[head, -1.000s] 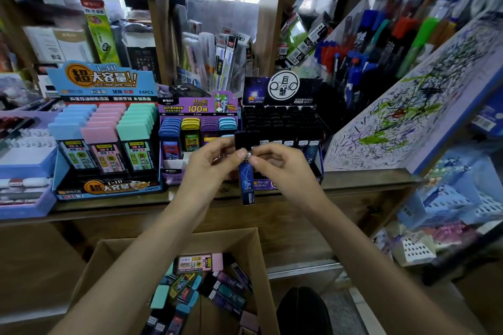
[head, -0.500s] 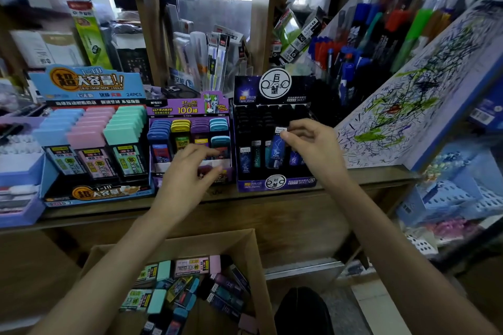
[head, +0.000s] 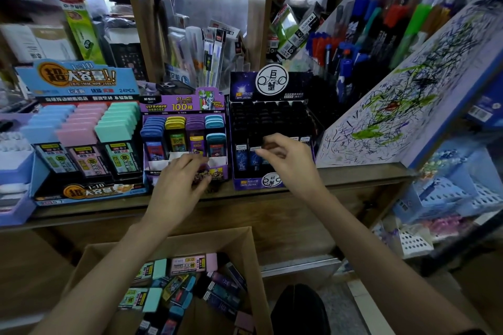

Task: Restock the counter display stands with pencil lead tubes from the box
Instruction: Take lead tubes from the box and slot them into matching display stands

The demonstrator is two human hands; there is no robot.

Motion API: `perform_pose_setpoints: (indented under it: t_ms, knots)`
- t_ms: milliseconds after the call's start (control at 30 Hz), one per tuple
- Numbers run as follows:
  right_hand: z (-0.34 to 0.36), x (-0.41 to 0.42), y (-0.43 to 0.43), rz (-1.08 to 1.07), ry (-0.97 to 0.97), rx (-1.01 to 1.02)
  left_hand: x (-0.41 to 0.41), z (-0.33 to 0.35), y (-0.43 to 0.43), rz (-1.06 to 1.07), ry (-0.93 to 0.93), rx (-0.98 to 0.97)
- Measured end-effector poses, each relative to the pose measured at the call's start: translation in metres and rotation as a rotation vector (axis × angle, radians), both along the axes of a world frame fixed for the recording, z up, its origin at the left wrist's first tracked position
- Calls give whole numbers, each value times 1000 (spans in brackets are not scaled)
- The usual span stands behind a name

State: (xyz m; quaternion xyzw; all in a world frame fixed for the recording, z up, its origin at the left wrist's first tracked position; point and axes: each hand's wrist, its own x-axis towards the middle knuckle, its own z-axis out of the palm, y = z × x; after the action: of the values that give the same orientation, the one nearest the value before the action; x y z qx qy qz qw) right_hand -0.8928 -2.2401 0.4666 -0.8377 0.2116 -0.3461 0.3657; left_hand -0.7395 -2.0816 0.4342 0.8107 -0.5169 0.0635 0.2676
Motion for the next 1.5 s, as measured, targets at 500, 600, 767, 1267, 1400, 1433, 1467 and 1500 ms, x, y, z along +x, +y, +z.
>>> perform_pose_setpoints:
  t_ms: [500, 600, 767, 1267, 1400, 1433, 1467, 1500]
  knots:
    - [1, 18, -3, -194, 232, -54, -2, 1, 5, -29, 0, -26]
    - [2, 9, 7, -229, 253, -204, -13, 0, 21, -55, -13, -112]
    - [-24, -23, 47, -79, 112, -262, -30, -35, 71, -121, 61, -120]
    - [-245, 27, 123, 214, 860, 228, 20, -222, 180, 237, 549, 376]
    - [-270, 53, 118, 256, 912, 52, 30, -248, 182, 229, 501, 508]
    - [-276, 58, 117, 281, 947, -4, 29, -254, 181, 206, 470, 543]
    - [-281, 62, 116, 301, 984, -34, 28, -259, 181, 189, 443, 582]
    - [-286, 65, 116, 315, 1024, -49, 25, -263, 181, 187, 417, 621]
